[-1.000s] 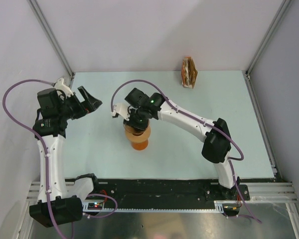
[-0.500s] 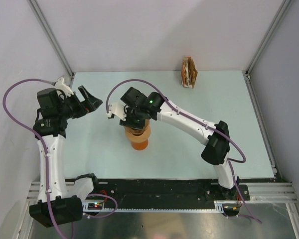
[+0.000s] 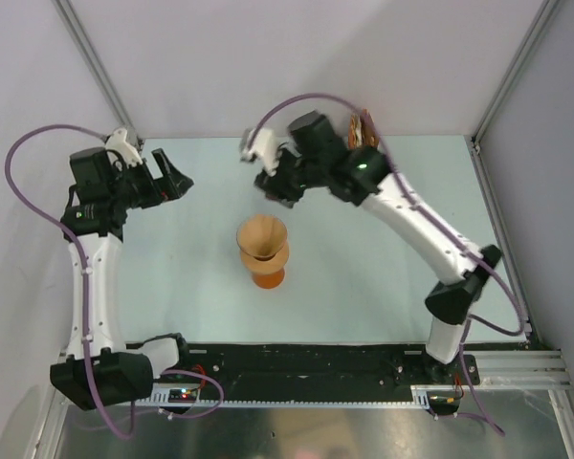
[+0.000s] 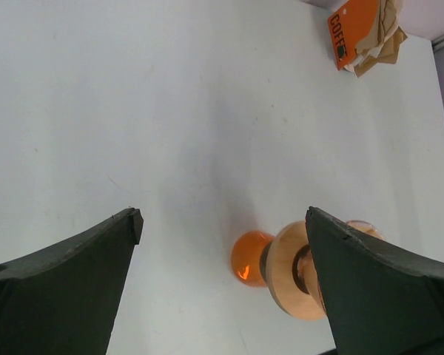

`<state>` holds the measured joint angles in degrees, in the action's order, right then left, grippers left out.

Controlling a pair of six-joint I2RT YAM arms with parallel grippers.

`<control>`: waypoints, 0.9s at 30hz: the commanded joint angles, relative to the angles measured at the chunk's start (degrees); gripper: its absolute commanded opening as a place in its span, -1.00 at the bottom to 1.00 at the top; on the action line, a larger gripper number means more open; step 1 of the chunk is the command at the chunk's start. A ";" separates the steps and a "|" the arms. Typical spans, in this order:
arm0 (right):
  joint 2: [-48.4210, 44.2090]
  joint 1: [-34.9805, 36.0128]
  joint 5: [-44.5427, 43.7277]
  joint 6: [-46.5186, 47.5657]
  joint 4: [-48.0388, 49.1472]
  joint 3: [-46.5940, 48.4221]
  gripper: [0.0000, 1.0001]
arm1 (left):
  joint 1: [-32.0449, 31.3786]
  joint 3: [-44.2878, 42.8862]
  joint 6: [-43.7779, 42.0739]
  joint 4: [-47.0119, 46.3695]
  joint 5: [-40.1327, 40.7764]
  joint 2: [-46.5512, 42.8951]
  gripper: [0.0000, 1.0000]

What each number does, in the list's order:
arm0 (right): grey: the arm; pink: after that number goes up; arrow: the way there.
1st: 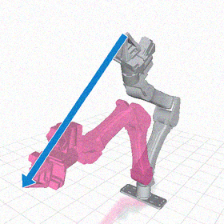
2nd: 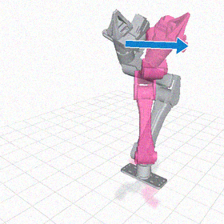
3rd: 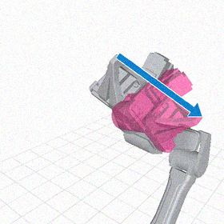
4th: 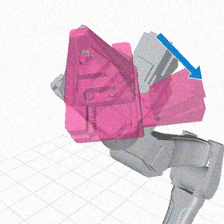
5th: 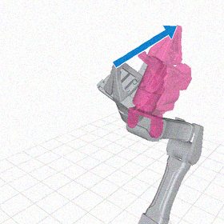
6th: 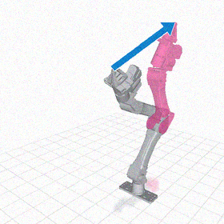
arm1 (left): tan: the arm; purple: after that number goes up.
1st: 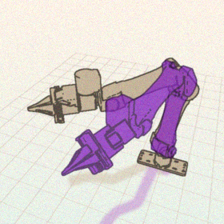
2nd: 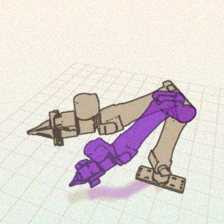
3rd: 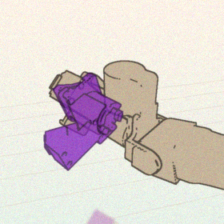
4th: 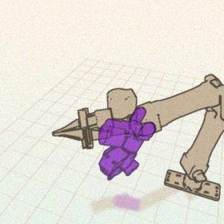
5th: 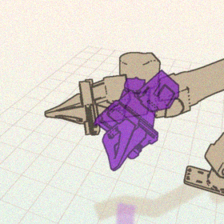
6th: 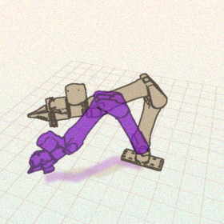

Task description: Place the coffee filter in the dripper

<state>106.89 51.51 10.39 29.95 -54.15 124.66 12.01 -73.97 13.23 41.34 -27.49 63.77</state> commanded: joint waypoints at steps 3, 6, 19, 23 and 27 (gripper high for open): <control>-17.71 -13.26 10.22 -11.55 15.83 -14.00 0.12 | -5.52 -11.83 -8.82 2.14 5.48 7.90 0.99; -26.46 -21.39 13.29 -16.77 23.38 -26.19 0.19 | -9.97 -17.28 -11.93 4.01 8.23 12.69 0.99; -43.14 -44.70 18.59 -29.74 37.45 -65.39 0.97 | -20.90 -25.82 -13.87 7.22 23.13 28.10 0.99; -42.93 -46.20 18.10 -29.78 38.65 -67.68 0.99 | -20.93 -23.82 -11.03 7.17 24.15 28.28 0.99; -42.00 -46.55 19.02 -30.61 41.27 -67.05 0.99 | -20.59 -21.93 -11.17 6.78 25.15 27.01 0.99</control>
